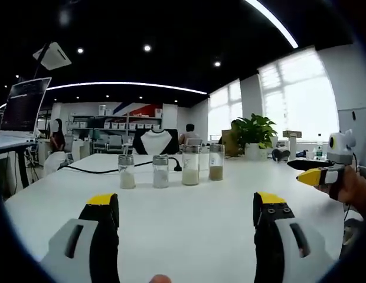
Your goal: Rotate the seasoning bottle until the label or dispensing opening points toward the visible target arrow and the bottle remains upright within the marked orientation range
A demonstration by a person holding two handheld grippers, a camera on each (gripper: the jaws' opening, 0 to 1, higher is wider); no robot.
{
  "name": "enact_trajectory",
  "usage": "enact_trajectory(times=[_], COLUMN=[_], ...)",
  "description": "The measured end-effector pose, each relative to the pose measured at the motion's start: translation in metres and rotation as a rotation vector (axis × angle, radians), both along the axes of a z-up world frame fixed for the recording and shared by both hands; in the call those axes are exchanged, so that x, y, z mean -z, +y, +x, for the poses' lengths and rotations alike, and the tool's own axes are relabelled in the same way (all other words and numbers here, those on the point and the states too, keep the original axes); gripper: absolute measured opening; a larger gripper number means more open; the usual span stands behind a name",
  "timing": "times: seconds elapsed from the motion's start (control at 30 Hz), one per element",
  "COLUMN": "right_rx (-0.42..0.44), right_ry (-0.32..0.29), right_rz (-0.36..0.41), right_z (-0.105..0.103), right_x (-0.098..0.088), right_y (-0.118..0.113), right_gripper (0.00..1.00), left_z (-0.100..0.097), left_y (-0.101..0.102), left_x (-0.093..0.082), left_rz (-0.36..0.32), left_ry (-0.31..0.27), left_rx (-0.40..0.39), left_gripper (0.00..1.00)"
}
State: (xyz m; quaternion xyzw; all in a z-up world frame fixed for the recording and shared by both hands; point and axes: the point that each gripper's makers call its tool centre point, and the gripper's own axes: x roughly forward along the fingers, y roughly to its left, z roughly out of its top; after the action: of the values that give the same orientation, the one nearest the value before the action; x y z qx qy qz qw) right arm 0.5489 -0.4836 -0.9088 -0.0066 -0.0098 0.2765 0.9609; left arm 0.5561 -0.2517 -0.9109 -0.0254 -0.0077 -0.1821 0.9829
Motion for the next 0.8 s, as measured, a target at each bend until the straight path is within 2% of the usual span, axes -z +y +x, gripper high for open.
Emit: enact_trajectory(times=[0.07, 0.37, 0.5, 0.6, 0.8], right_rx=[-0.004, -0.010, -0.008, -0.008, -0.011], right_ry=[0.001, 0.009, 0.011, 0.011, 0.019], right_rz=[-0.003, -0.009, -0.008, -0.002, -0.014], right_z=[0.000, -0.001, 0.000, 0.000, -0.001], right_x=[0.001, 0.008, 0.009, 0.009, 0.012], right_y=[0.003, 0.005, 0.004, 0.004, 0.005], right_gripper=[0.99, 0.99, 0.99, 0.99, 0.99], left_z=[0.002, 0.012, 0.016, 0.020, 0.029], left_y=[-0.001, 0.007, 0.003, 0.001, 0.002], left_x=[0.006, 0.002, 0.001, -0.004, 0.003], left_rz=[0.038, 0.054, 0.079, 0.056, 0.080], left_ry=[0.030, 0.015, 0.000, -0.013, 0.008], left_rx=[0.009, -0.009, 0.011, 0.028, 0.020], left_gripper=[1.00, 1.00, 1.00, 1.00, 1.00])
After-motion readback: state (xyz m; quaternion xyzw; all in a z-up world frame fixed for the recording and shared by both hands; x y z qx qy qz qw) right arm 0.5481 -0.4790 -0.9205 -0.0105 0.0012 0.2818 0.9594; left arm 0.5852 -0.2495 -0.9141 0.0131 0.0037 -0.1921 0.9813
